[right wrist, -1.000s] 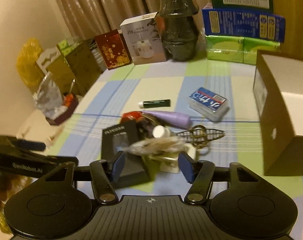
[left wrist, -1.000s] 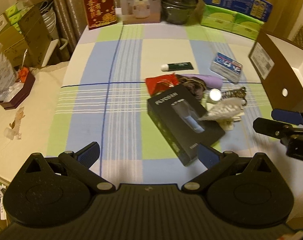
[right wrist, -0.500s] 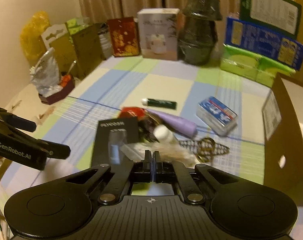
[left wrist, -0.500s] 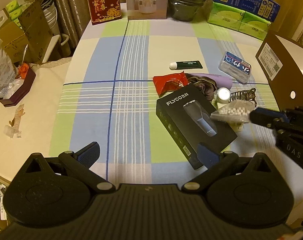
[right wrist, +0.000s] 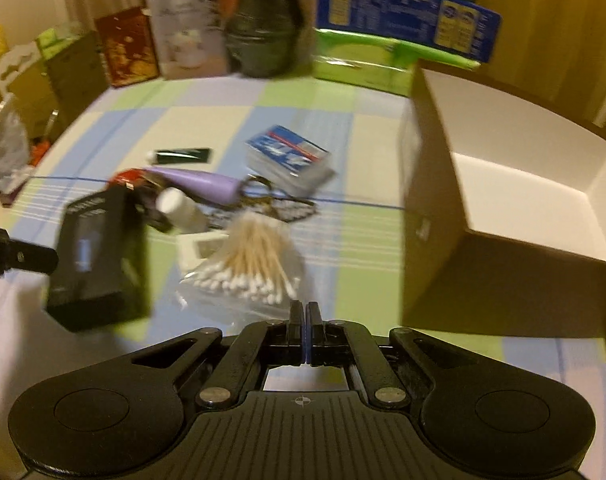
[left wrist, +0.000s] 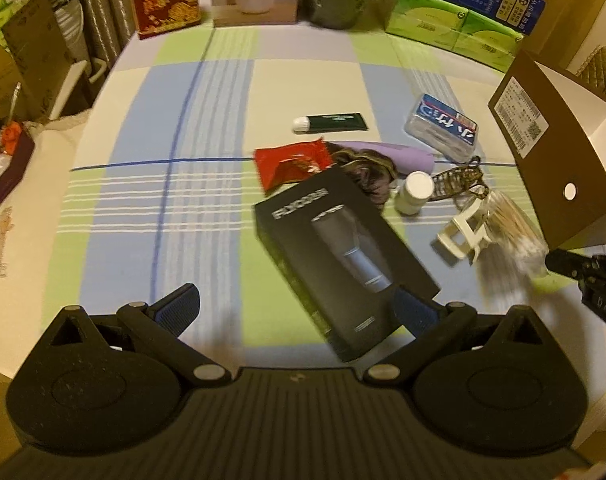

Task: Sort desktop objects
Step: 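Grasp the black FLYCO box with the left tool while the right tool grasps the cotton swab bag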

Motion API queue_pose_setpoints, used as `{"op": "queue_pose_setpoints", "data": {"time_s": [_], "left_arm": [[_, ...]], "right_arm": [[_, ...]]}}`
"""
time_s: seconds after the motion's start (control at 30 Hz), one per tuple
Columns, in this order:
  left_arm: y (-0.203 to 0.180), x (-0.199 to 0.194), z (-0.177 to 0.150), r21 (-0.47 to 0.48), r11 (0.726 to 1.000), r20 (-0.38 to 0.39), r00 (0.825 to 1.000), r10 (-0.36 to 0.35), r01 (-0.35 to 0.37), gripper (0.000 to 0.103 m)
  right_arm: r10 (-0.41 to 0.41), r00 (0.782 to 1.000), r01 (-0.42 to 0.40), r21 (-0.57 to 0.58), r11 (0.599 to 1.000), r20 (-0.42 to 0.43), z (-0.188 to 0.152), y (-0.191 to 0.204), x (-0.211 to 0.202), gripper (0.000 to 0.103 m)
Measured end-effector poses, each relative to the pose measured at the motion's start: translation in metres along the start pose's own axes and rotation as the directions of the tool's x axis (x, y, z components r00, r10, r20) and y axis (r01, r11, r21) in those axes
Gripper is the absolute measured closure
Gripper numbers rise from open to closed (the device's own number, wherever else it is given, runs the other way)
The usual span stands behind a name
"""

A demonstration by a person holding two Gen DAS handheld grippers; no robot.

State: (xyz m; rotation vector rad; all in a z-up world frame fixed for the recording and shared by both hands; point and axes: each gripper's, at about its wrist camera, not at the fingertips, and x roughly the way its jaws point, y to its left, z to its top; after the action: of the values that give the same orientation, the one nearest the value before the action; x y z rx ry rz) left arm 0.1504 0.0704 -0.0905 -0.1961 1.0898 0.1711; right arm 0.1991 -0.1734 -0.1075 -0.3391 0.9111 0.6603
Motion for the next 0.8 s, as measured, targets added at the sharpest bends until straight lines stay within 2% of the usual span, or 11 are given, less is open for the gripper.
{"op": "queue_pose_setpoints", "data": {"time_s": [0.2, 0.4, 0.43, 0.5, 0.57, 0.73, 0.8], "left_arm": [[-0.019, 0.029, 0.013, -0.049, 0.999, -0.038, 0.999, 0.000, -0.002, 0.001], [-0.027, 0.051, 0.023, -0.081, 0.997, -0.062, 0.998, 0.014, -0.019, 0.001], [-0.027, 0.054, 0.025, -0.085, 0.996, -0.069, 0.998, 0.016, -0.021, 0.001], [-0.027, 0.058, 0.027, -0.083, 0.996, -0.076, 0.997, 0.027, -0.033, 0.001], [-0.026, 0.057, 0.026, -0.065, 0.997, -0.068, 0.997, 0.042, -0.046, 0.002], [-0.010, 0.057, 0.018, -0.034, 0.998, -0.071, 0.996, 0.059, -0.062, 0.024], [0.001, 0.057, 0.012, -0.032, 0.997, -0.073, 0.995, 0.074, -0.077, 0.025]], "right_arm": [[-0.002, 1.000, 0.002, 0.035, 0.999, -0.014, -0.008, -0.013, 0.000, 0.103], [0.041, 0.999, -0.039, 0.073, 0.997, -0.023, -0.008, -0.017, -0.002, 0.101], [0.045, 0.999, -0.044, 0.075, 0.996, -0.023, -0.008, -0.017, -0.003, 0.097], [0.054, 0.998, -0.053, 0.087, 0.995, -0.011, -0.007, -0.015, -0.005, 0.078], [0.069, 0.997, -0.071, 0.099, 0.993, 0.026, -0.006, -0.011, -0.010, 0.040], [0.168, 0.985, -0.171, 0.080, 0.982, 0.045, 0.000, 0.005, -0.012, 0.033], [0.186, 0.982, -0.188, 0.052, 0.981, 0.034, 0.001, 0.014, -0.009, 0.032]]}}
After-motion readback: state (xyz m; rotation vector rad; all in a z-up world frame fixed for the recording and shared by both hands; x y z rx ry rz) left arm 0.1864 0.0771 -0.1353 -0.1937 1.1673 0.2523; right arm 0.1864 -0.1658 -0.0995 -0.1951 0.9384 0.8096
